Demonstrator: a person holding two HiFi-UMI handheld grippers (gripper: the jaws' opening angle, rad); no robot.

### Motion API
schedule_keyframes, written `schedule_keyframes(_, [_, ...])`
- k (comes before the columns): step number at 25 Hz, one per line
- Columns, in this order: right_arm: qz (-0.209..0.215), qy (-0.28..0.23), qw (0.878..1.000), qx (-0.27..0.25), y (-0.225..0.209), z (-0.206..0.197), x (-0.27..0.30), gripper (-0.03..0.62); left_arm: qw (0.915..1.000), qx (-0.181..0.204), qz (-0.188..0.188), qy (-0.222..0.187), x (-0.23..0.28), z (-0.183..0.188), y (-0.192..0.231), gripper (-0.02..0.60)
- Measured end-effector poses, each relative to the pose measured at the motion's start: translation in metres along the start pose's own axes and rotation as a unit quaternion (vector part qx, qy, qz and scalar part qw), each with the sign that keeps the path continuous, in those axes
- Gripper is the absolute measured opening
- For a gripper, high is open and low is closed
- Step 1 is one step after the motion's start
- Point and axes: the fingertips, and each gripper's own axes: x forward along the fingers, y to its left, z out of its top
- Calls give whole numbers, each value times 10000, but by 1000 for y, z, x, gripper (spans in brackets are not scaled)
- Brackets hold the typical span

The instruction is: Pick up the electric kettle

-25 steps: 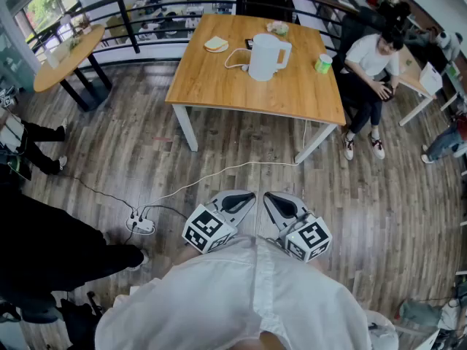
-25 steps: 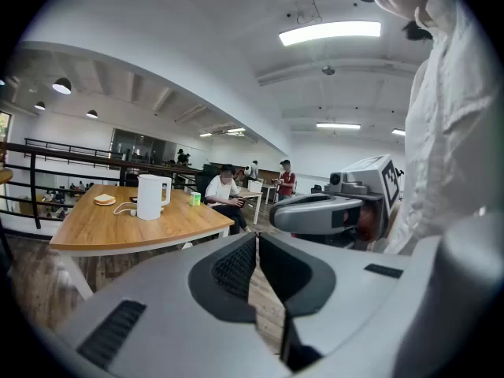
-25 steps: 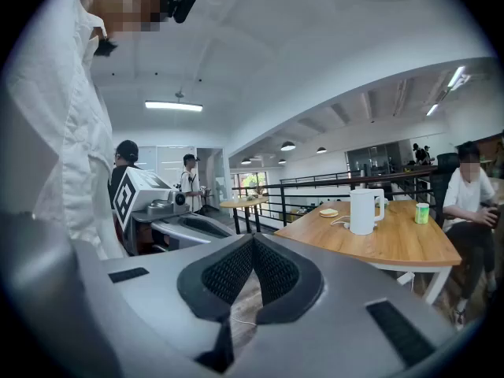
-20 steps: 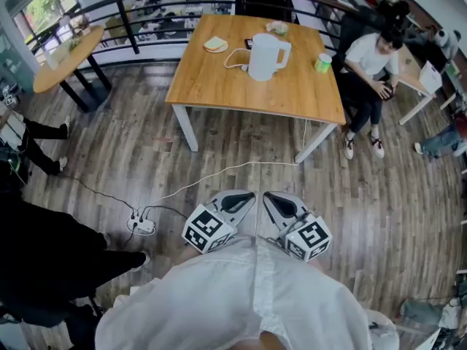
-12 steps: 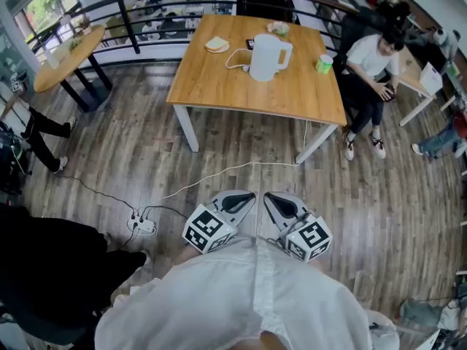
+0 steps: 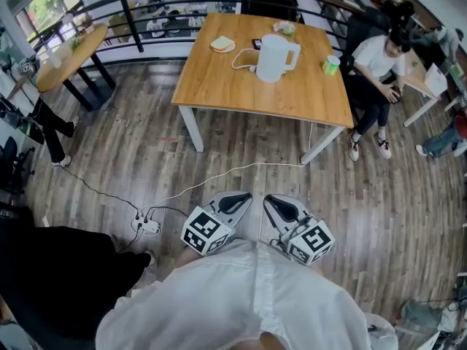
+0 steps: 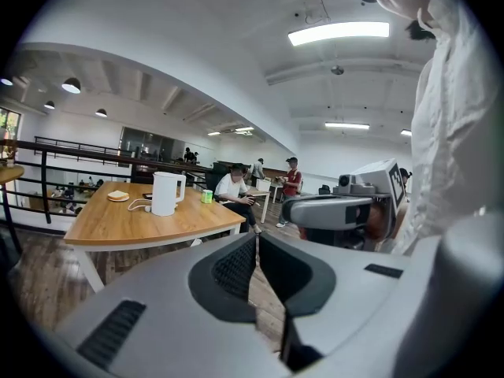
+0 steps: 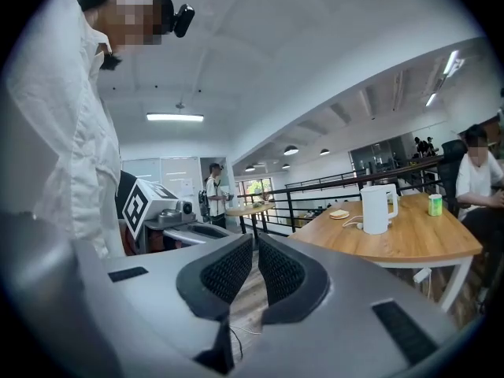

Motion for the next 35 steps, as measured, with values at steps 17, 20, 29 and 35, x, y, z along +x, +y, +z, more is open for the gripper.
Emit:
schedule_keyframes(17, [-502, -139, 9979, 389, -87, 8, 29, 15, 9999, -98, 37, 104, 43, 13, 65, 15])
schedule_keyframes(20, [-444, -131, 9982, 381, -108, 11, 43, 15, 9998, -107, 98, 105, 59, 19, 84, 15])
schedule_keyframes(29, [-336, -96, 9989, 316, -179, 36, 74, 15, 9997, -163, 196, 47, 111, 53, 129, 15])
schedule_keyframes(35, [-245, -30, 9990, 380, -215, 46, 82, 15, 9996, -208, 136, 141, 148, 68, 141, 15])
